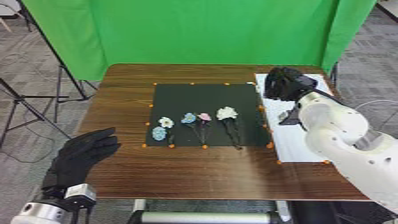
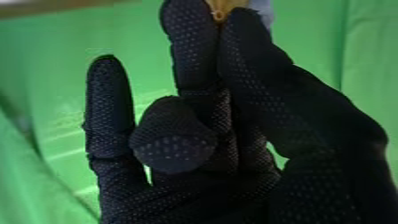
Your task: Arrange flowers
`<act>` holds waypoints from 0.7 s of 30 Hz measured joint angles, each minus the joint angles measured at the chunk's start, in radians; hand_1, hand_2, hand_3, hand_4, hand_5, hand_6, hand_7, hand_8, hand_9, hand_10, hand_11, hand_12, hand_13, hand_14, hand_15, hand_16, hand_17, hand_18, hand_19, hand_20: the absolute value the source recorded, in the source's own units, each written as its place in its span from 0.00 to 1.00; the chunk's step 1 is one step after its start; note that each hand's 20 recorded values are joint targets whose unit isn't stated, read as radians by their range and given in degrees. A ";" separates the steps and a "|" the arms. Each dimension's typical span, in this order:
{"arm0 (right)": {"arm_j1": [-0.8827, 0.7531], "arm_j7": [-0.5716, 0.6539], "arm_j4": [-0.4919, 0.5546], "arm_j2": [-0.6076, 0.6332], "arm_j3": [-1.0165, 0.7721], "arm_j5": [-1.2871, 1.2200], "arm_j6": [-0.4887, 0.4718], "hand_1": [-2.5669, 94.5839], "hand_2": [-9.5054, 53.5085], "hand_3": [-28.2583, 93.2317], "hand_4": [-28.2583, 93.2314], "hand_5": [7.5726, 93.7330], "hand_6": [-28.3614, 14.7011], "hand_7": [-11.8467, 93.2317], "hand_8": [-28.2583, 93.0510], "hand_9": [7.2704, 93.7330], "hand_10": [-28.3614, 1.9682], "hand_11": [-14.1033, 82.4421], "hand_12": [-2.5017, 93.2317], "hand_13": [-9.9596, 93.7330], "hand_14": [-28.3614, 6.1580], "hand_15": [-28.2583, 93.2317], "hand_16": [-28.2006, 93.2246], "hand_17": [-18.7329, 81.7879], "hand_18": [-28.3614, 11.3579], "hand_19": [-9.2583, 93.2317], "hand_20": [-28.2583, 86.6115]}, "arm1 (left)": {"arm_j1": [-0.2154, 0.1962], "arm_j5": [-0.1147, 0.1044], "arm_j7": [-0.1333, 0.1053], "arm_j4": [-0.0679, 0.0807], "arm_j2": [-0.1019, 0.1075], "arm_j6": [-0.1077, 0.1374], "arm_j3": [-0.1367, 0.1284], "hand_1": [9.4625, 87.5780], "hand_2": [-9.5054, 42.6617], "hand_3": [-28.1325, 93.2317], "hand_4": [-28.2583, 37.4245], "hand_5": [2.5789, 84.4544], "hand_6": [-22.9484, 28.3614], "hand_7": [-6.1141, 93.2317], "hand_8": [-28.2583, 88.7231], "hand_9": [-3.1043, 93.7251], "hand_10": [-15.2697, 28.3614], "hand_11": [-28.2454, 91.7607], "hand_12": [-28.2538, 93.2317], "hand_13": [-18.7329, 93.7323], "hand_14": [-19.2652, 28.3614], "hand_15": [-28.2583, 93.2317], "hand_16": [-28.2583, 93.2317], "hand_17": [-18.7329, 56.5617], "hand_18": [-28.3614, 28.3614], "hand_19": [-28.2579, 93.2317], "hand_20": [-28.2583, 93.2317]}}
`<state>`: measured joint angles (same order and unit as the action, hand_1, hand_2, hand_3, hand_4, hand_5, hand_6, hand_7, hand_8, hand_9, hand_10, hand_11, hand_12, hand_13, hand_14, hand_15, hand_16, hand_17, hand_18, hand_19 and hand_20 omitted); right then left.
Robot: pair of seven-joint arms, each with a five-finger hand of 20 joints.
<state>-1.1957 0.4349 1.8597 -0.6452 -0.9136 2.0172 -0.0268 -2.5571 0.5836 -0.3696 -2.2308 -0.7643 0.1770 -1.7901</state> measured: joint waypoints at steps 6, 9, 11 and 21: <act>-0.067 -0.027 0.035 0.007 0.011 0.008 0.001 0.59 0.00 0.88 0.00 0.78 0.72 0.51 0.23 0.95 0.81 0.30 0.42 0.88 0.80 0.87 0.41 0.55 0.31 0.92 0.30 | 0.006 0.000 0.002 0.000 0.001 0.000 0.000 0.23 0.25 0.92 0.19 0.53 0.70 0.26 0.15 0.46 0.87 0.54 0.32 0.42 1.00 0.76 0.12 0.13 0.90 0.71 0.32; -0.068 -0.034 0.035 0.002 0.048 0.013 0.002 0.59 0.00 0.88 0.00 0.78 0.72 0.51 0.23 0.95 0.81 0.30 0.42 0.88 0.80 0.87 0.41 0.55 0.31 0.92 0.30 | 0.010 0.000 0.005 0.001 0.001 0.000 0.000 0.23 0.25 0.92 0.19 0.53 0.70 0.26 0.15 0.46 0.87 0.54 0.32 0.42 1.00 0.76 0.12 0.13 0.90 0.71 0.32; -0.066 -0.041 0.033 -0.007 0.072 0.019 0.010 0.59 0.00 0.88 0.00 0.78 0.72 0.51 0.23 0.95 0.81 0.30 0.42 0.88 0.80 0.87 0.41 0.55 0.31 0.92 0.30 | 0.015 0.000 0.007 0.002 0.001 -0.001 0.003 0.23 0.25 0.92 0.19 0.53 0.70 0.26 0.15 0.46 0.87 0.54 0.32 0.42 1.00 0.76 0.12 0.13 0.90 0.71 0.32; -0.070 -0.039 0.014 -0.072 0.103 0.045 0.044 0.58 0.00 0.88 0.00 0.77 0.71 0.51 0.22 0.94 0.80 0.30 0.42 0.87 0.78 0.86 0.41 0.54 0.31 0.92 0.30 | 0.038 0.002 0.027 0.005 0.002 -0.005 0.009 0.23 0.25 0.91 0.19 0.53 0.70 0.26 0.15 0.46 0.87 0.54 0.32 0.42 1.00 0.76 0.12 0.13 0.90 0.71 0.32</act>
<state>-1.2660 0.3962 1.8733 -0.7171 -0.8103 2.0620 0.0168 -2.5193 0.5859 -0.3429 -2.2259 -0.7619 0.1718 -1.7811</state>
